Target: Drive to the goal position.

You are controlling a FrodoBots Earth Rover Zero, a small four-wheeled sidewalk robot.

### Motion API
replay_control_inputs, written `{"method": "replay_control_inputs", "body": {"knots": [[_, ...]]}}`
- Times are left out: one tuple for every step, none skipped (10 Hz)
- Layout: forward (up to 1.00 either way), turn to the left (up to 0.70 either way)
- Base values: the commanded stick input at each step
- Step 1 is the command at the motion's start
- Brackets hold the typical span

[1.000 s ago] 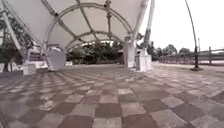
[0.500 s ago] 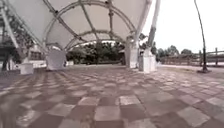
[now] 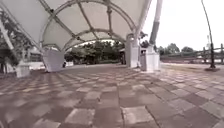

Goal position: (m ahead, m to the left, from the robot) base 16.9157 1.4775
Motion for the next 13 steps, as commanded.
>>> {"method": "replay_control_inputs", "body": {"knots": [[1.0, 0.0], [1.0, 0.0], [1.0, 0.0], [1.0, 0.0], [1.0, 0.0], [1.0, 0.03], [1.0, 0.4], [1.0, 0.4], [1.0, 0.34], [1.0, 0.0], [1.0, 0.0], [1.0, 0.0], [1.0, 0.0]]}}
